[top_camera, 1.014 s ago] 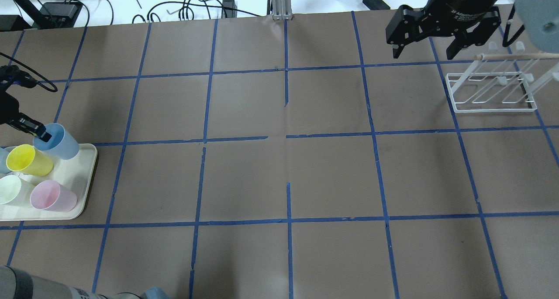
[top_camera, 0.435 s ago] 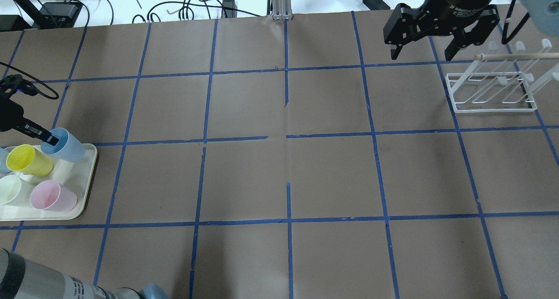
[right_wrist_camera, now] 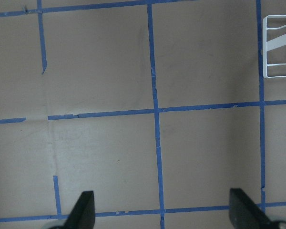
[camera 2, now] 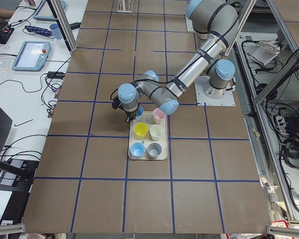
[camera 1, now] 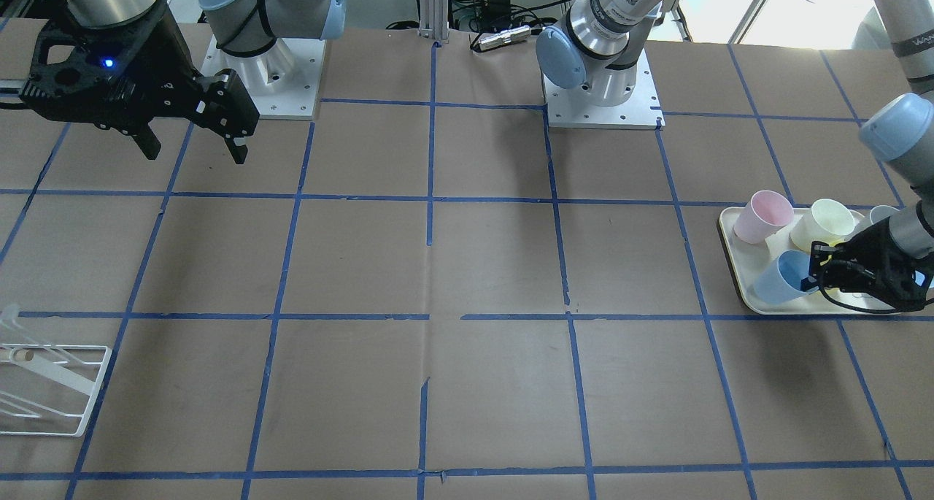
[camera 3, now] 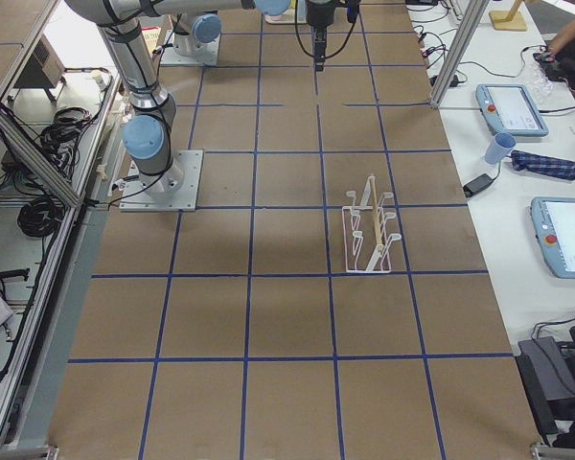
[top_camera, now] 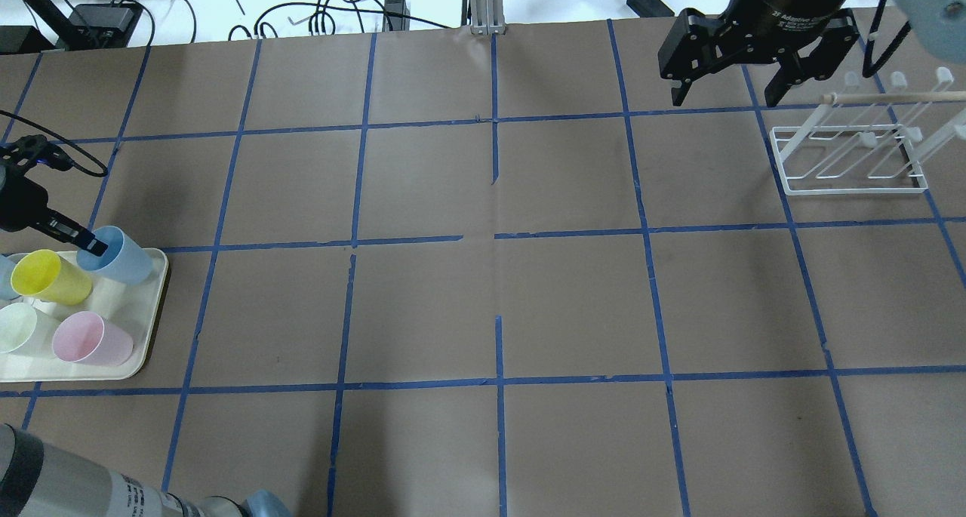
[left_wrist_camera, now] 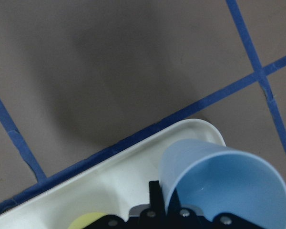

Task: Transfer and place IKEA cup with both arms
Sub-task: 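Lower the cup onto the tray and open the left gripper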

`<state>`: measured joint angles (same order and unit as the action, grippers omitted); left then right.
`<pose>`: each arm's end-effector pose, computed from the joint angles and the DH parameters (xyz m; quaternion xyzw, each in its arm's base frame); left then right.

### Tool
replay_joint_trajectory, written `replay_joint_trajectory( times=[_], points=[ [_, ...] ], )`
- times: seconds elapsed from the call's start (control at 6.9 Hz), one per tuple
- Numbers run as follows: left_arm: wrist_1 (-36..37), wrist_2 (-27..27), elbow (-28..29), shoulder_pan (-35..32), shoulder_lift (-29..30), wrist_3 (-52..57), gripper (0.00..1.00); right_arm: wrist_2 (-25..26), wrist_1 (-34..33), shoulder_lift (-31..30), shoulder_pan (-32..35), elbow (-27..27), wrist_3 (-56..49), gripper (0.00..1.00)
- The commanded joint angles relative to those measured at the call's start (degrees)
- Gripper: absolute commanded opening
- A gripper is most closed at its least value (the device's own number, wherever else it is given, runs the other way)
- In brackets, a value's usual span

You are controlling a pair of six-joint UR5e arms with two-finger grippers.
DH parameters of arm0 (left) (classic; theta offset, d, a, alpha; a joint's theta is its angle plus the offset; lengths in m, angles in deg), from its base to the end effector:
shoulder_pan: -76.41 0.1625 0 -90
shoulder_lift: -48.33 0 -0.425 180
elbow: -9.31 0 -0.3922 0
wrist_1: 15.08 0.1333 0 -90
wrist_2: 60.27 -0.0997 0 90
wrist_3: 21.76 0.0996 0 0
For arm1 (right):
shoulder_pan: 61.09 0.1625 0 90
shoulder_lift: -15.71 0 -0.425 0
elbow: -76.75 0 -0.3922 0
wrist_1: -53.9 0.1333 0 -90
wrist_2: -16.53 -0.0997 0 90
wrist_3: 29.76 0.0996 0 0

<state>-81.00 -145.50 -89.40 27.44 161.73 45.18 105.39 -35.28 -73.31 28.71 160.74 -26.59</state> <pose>0.2778 -0.5349 0.2319 -0.2206 -0.9720 -0.0076 0.0810 0.1335 -0.5052 0.5298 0.0290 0.9989 -0.0365 0.0109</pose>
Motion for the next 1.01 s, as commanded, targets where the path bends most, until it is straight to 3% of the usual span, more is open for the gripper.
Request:
replay_joint_trajectory(
  times=[0.0, 0.14, 0.72, 0.87],
  points=[
    [-0.1, -0.1, -0.5, -0.2, 0.2, 0.0, 0.29, 0.0, 0.1, 0.0, 0.0, 0.0, 0.0, 1.0],
    [-0.1, -0.1, -0.4, -0.2, 0.3, 0.0, 0.46, 0.0, 0.1, 0.0, 0.0, 0.0, 0.0, 1.0],
    [-1.0, -0.1, 0.4, -0.1, 0.4, -0.5, 0.53, 0.1, 0.1, -0.1, 0.0, 0.1, -0.2, 1.0],
    [-1.1, -0.1, 0.8, -0.2, -0.4, -0.5, 0.62, 0.1, 0.1, -0.1, 0.0, 0.1, -0.3, 1.0]
  ],
)
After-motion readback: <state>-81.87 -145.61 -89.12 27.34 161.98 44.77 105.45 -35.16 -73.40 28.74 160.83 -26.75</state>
